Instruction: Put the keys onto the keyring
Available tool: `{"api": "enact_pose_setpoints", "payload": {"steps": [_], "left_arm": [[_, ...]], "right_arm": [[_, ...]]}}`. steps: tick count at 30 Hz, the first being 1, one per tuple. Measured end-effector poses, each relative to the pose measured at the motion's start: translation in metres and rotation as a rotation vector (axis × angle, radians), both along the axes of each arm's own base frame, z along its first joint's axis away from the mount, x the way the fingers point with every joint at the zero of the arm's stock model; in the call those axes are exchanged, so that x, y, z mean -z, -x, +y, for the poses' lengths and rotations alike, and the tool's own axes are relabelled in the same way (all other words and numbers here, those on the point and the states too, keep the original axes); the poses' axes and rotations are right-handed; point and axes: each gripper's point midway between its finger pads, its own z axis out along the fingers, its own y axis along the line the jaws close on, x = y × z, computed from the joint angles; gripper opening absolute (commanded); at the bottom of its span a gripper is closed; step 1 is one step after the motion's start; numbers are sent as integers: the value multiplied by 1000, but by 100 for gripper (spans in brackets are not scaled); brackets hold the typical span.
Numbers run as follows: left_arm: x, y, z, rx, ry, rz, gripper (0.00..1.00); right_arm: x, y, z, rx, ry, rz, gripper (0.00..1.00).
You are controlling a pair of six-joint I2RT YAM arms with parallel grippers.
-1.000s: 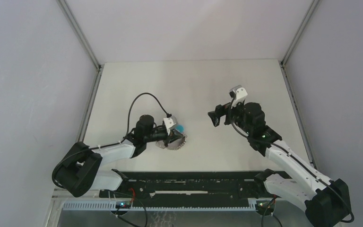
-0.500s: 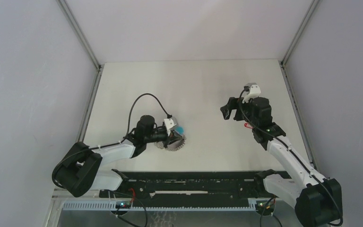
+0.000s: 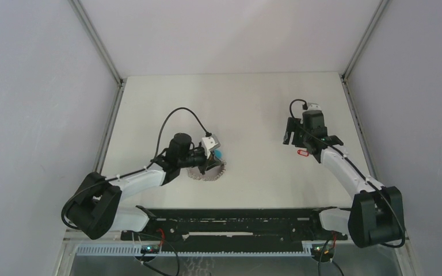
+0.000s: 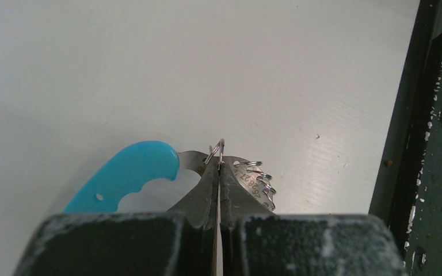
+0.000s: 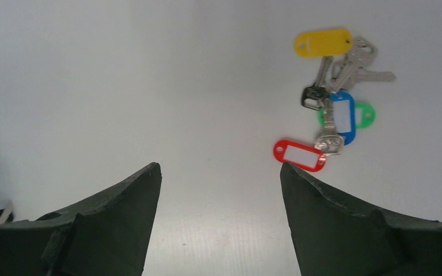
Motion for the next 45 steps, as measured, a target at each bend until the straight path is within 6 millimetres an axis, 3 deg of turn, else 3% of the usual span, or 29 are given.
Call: {"api": "enact_pose_setpoints", "payload": {"steps": [7, 12, 20, 31, 37, 45], "left_arm": [[5, -6, 3, -31, -46, 34, 0], [10, -5, 6, -40, -63, 50, 0], [13, -2, 7, -40, -74, 66, 0], [13, -2, 7, -39, -75, 68, 0], [15, -2, 7, -39, -78, 73, 0], [15, -1, 7, -39, -78, 74, 0]], "right_arm": [[30, -7, -37, 133, 120, 152, 59], [58, 2, -57, 195, 160, 271, 52], [66, 9, -73, 250, 162, 317, 36], [83, 10, -78, 261, 143, 364, 21], [89, 8, -78, 261, 144, 372, 0], [83, 7, -74, 248, 174, 352, 0]]}}
